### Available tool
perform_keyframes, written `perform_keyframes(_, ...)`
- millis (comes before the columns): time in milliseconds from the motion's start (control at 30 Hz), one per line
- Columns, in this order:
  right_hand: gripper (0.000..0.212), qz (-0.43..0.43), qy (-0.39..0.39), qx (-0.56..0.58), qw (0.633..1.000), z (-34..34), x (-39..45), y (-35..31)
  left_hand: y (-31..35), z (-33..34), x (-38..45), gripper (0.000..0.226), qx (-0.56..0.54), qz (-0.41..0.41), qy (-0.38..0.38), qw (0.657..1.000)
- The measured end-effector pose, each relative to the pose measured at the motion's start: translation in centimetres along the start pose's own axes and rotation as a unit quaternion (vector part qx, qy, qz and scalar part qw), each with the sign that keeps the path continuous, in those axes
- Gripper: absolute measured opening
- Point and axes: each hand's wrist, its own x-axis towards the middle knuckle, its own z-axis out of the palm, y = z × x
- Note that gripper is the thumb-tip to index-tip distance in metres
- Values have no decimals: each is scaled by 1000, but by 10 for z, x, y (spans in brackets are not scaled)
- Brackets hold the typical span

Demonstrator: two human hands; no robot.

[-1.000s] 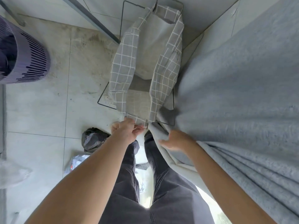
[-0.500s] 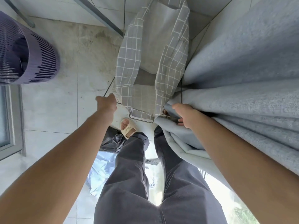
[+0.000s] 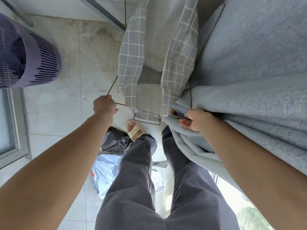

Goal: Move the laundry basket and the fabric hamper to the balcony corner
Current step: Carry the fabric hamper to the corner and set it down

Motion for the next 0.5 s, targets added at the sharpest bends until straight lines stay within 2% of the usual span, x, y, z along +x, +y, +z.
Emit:
perform_keyframes(100,29,1,21,21,1000,-3,8,-2,-4,0,-1,34,-18,4,-5,1000)
perform_keyframes(200,26,-16,20,50,998,-10,13,-8,-4,0,-3,33,7,-3,-57,998)
perform_keyframes(267,33,-29,1,54,998,-18,13,-14,1,3,-9,29,16,-25,-83,996)
perform_keyframes(333,35,-55,16,77,995,-24,13,-19,5,6,-13,21,4,-53,-106,993)
perform_keyframes(500,33,-107,43,111,987,-24,11,-14,-4,6,-24,37,56,-42,-170,983)
